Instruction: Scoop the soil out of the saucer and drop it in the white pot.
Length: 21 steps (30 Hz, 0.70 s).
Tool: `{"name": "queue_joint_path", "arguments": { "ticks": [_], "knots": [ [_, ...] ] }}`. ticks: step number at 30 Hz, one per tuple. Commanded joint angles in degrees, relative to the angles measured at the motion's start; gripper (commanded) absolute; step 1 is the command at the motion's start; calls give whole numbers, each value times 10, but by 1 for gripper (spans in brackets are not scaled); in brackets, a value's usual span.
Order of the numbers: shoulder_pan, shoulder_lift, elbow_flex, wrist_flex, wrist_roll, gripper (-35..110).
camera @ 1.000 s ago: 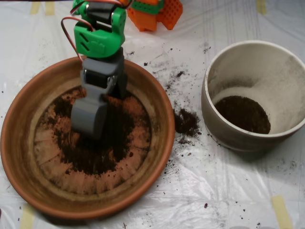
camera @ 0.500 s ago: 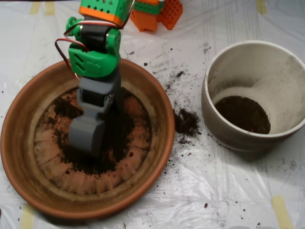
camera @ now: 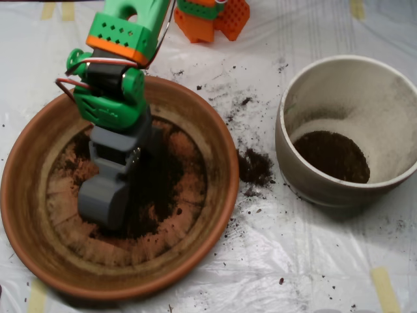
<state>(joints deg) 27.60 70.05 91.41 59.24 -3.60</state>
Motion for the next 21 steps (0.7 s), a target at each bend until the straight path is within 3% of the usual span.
{"name": "queue_joint_path", "arguments": {
  "ticks": [1, 5, 12, 16, 17, 19, 21],
  "knots": [
    [-1, 4, -61, -4, -11, 44],
    [-19, -11, -80, 1, -15, 44],
    [-42, -173, -314, 163, -11, 44],
    [-50, -202, -362, 187, -21, 43],
    [-53, -202, -362, 188, -23, 41],
    [-55, -200, -356, 185, -20, 22],
    [-54, -197, -352, 182, -18, 16]
  ]
}}
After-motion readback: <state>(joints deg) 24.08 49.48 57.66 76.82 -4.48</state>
